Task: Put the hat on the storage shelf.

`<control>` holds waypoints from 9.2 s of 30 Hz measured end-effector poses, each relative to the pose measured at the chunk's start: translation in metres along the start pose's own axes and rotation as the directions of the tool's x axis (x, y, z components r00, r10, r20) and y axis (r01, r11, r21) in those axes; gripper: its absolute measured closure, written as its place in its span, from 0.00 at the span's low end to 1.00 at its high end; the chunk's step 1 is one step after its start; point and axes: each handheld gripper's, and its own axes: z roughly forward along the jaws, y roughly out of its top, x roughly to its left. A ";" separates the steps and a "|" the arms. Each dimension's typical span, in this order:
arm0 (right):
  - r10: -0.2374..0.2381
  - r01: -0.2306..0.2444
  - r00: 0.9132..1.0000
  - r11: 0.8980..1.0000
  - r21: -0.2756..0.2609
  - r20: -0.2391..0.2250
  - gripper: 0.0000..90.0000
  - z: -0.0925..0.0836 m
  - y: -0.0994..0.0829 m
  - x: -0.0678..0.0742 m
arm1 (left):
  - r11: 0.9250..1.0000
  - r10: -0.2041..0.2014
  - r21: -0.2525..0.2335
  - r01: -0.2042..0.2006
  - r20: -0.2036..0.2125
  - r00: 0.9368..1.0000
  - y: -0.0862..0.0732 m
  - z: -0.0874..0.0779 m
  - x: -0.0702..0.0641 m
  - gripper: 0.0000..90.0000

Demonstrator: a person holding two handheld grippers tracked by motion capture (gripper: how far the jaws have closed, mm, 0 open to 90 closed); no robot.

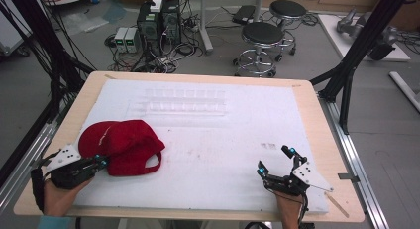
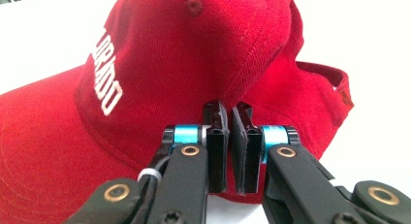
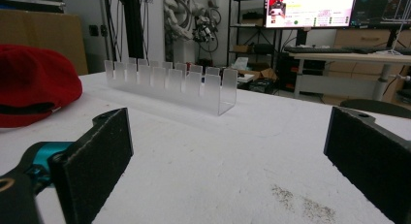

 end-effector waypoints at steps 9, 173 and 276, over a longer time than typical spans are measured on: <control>0.002 -0.002 1.000 1.000 0.000 -0.001 0.03 0.000 0.000 0.000 | 0.999 -0.038 -0.015 0.038 0.022 0.999 0.015 0.015 -0.021 0.94; 0.055 0.056 0.958 0.927 0.372 -0.283 0.02 0.141 0.075 0.065 | 0.930 0.096 -0.365 -0.047 0.116 0.989 -0.008 0.051 -0.006 0.05; -0.201 0.322 0.750 0.943 0.084 -0.630 0.95 0.139 0.159 0.086 | 0.992 0.017 -0.123 0.028 0.349 0.937 0.066 0.080 -0.016 0.05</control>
